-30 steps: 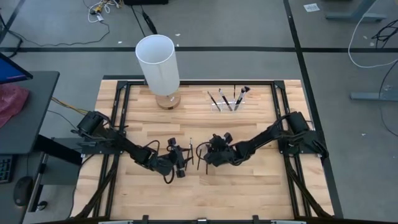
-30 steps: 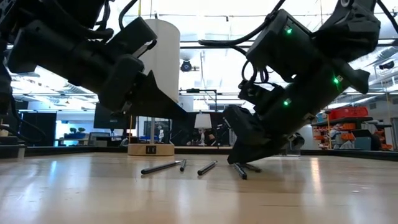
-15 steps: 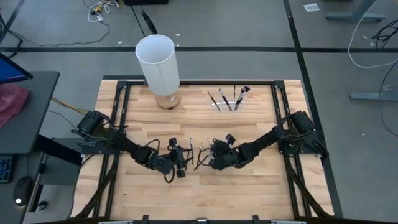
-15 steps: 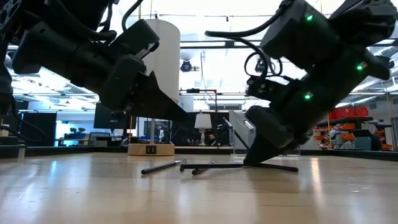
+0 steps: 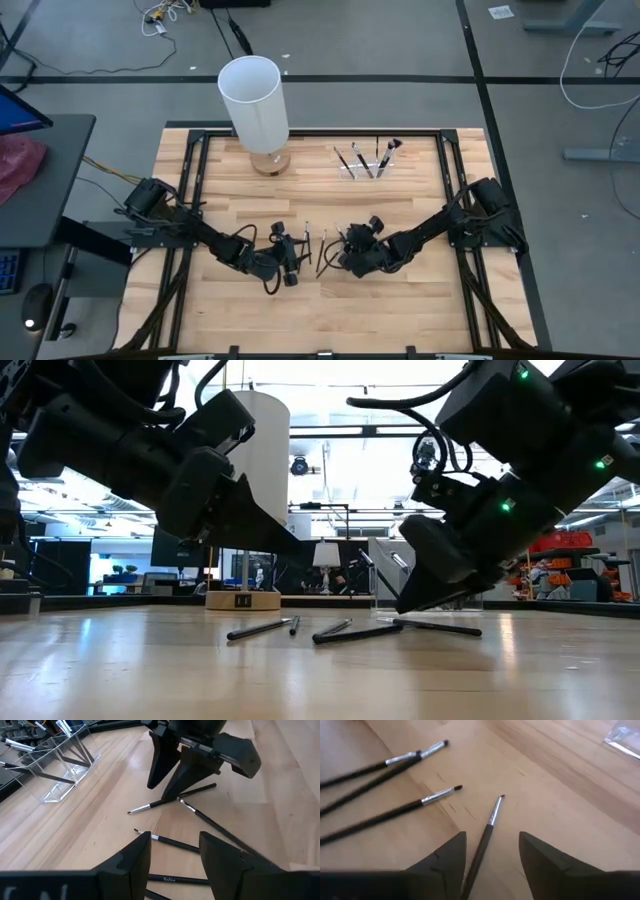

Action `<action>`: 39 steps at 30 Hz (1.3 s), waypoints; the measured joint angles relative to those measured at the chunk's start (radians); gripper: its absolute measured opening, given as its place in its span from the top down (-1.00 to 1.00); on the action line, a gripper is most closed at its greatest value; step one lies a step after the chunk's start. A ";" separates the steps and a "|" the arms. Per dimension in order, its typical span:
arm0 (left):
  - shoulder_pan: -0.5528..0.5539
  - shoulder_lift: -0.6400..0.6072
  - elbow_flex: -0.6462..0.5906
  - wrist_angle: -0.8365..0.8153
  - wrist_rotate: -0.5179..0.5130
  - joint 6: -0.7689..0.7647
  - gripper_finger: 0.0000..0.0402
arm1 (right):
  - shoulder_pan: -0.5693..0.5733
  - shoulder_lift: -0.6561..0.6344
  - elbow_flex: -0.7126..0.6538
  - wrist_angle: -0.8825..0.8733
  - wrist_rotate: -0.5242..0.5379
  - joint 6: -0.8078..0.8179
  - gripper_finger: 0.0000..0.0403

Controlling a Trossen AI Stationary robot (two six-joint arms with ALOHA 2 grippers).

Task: Sort items
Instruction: Put the eyeshadow brush into the transparent organizer

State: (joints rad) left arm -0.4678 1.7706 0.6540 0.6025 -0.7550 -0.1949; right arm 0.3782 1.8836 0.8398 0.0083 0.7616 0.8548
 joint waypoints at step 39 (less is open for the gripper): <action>0.016 -0.001 0.000 0.007 0.079 0.001 0.15 | -0.058 -0.005 -0.207 0.411 -0.125 -0.318 0.98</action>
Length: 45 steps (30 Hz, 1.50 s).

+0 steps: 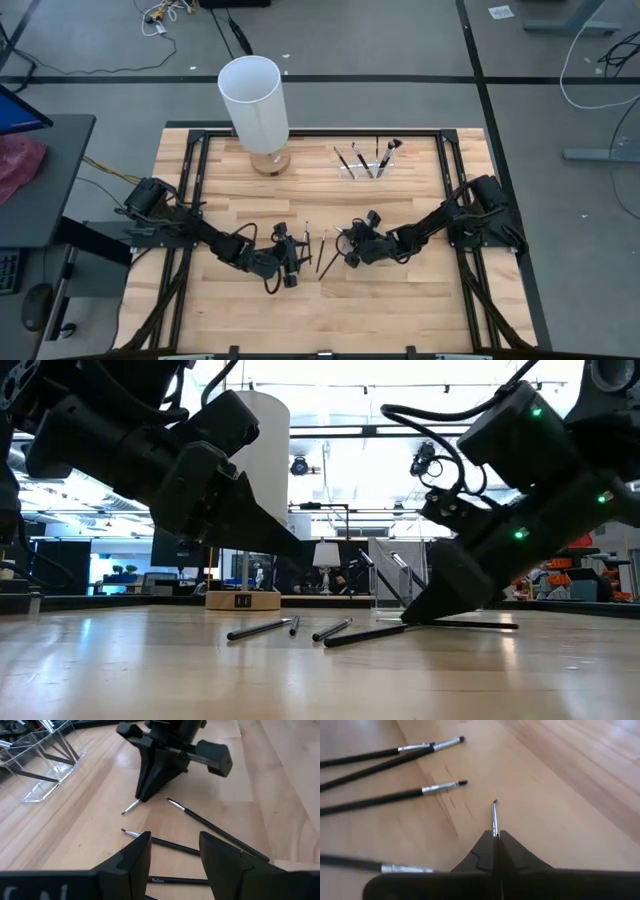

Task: Sort items
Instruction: Put the eyeshadow brush into the transparent organizer

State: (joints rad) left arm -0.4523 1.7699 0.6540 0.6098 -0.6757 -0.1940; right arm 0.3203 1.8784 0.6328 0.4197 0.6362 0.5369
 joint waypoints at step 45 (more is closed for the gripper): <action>-0.015 0.000 0.000 0.562 0.273 0.399 0.31 | 0.122 -0.063 0.006 0.768 -0.370 -0.496 0.96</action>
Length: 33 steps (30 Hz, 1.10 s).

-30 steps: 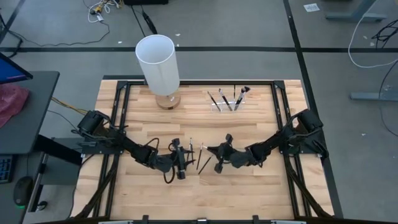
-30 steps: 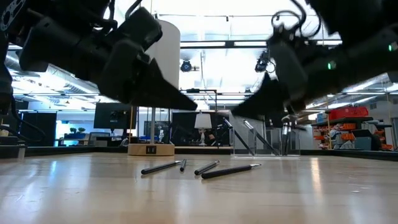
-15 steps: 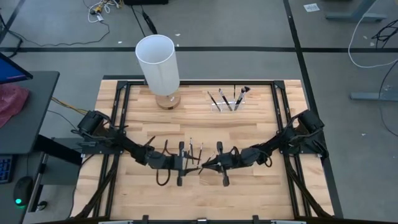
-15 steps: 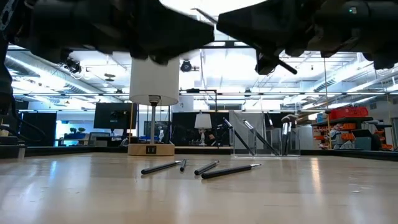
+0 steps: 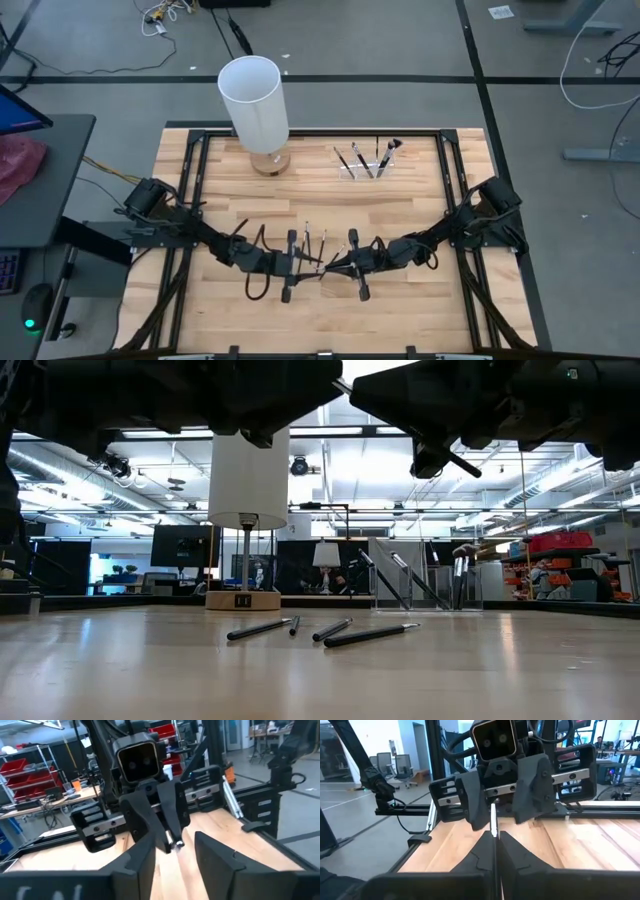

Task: Sort items
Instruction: Put the eyeshadow brush into the transparent organizer

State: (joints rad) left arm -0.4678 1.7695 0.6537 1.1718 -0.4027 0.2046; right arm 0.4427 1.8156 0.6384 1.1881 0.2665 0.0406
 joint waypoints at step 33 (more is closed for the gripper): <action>0.083 0.000 0.001 -0.260 -0.062 -0.278 0.94 | 0.016 -0.253 0.105 -1.056 0.238 0.273 -0.03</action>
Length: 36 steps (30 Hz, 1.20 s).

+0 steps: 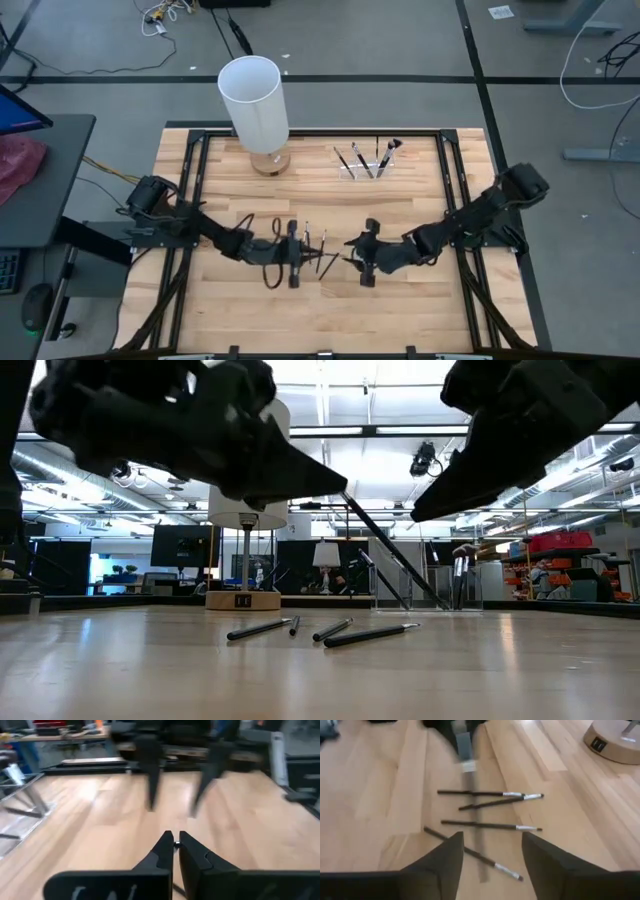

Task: Sort items
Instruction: Put the eyeshadow brush into the transparent organizer

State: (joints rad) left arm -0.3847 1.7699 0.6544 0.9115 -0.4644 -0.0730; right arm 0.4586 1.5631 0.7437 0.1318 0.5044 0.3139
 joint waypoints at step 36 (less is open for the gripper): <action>0.026 -0.063 0.000 -0.081 0.015 -0.011 0.37 | -0.031 0.240 0.118 0.040 0.310 0.016 0.95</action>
State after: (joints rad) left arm -0.3592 1.7071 0.6544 0.8302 -0.4496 -0.0842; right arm 0.4281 1.8032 0.8618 0.1722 0.8141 0.3301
